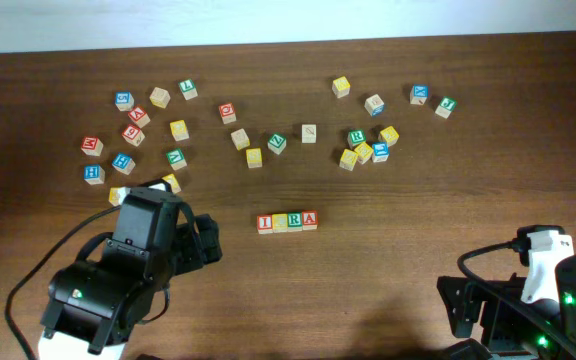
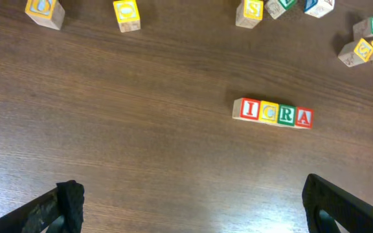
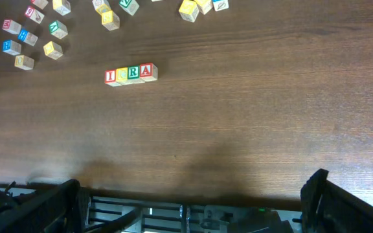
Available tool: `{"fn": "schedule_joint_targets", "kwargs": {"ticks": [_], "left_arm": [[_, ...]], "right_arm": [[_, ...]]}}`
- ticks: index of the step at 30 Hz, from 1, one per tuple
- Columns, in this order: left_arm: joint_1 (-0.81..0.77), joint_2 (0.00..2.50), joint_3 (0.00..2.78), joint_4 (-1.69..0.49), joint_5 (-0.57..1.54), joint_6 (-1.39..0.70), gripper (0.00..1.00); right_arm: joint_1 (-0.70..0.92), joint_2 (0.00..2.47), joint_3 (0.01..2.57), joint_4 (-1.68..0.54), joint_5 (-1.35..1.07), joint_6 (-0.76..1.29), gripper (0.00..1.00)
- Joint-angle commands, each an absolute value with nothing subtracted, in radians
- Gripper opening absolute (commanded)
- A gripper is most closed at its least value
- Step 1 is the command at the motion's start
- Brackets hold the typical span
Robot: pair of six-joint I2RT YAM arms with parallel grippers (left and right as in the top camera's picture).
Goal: Spell out ICRA
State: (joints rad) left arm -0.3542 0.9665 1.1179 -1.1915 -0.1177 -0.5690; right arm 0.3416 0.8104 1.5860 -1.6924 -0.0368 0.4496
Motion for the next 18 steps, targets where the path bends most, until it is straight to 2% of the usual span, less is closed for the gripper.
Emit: {"fn": "schedule_joint_targets", "kwargs": {"ticks": [1,18], "left_arm": [[-0.357,0.963,1.110,-1.189,-0.147,-0.579,0.99],[-0.357,0.963,1.110,-1.190,-0.147,-0.579,0.99]], "right_arm": [[0.340,0.809,1.584,-1.696,-0.021,0.452,0.98],[0.340,0.809,1.583,-1.695,-0.021,0.453,0.98]]}}
